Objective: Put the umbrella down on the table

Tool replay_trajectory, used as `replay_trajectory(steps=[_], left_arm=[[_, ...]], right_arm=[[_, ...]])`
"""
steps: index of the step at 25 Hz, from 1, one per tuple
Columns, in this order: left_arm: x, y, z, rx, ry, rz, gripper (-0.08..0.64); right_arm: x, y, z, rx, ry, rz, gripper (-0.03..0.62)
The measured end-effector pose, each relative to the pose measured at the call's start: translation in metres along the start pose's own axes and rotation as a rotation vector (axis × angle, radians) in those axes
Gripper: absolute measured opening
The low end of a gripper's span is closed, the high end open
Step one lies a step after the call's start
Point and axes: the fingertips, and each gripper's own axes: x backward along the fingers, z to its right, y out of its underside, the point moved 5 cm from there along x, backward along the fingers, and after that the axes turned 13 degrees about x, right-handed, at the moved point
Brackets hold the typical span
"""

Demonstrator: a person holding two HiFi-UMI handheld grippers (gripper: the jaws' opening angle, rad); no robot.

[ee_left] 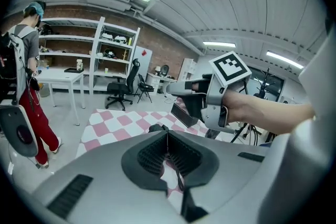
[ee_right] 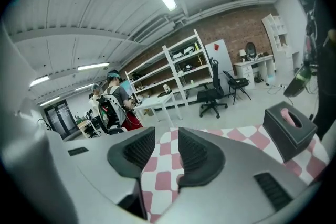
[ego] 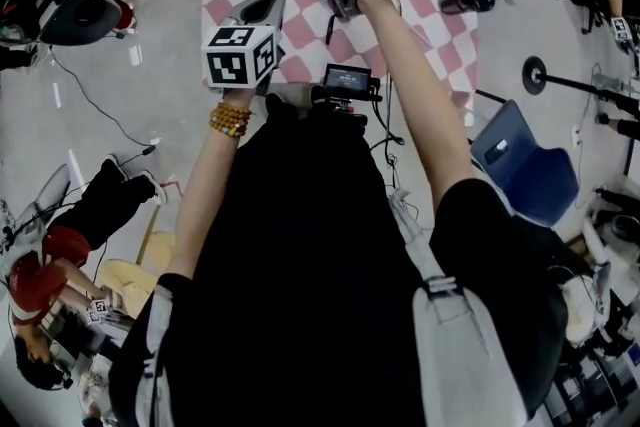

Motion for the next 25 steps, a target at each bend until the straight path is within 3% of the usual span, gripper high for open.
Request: replay_trajectory(steps=[12,18,25], left_arm=[[0.006,-0.008,0.009,-0.033,0.026,0.027,0.015],[0.006,-0.013,0.009,-0.042,0.026,0.04,0.015],[0.011,-0.018,0.008,-0.063,0.023,0.056,0.015]], right_arm=[[0.044,-0.063,-0.036,0.151,0.018,0.2,0.101],[0.06,-0.069,-0.045,0.286,0.062,0.286,0.081],[0.079,-0.071,-0.054,0.302,0.091,0.344,0.058]])
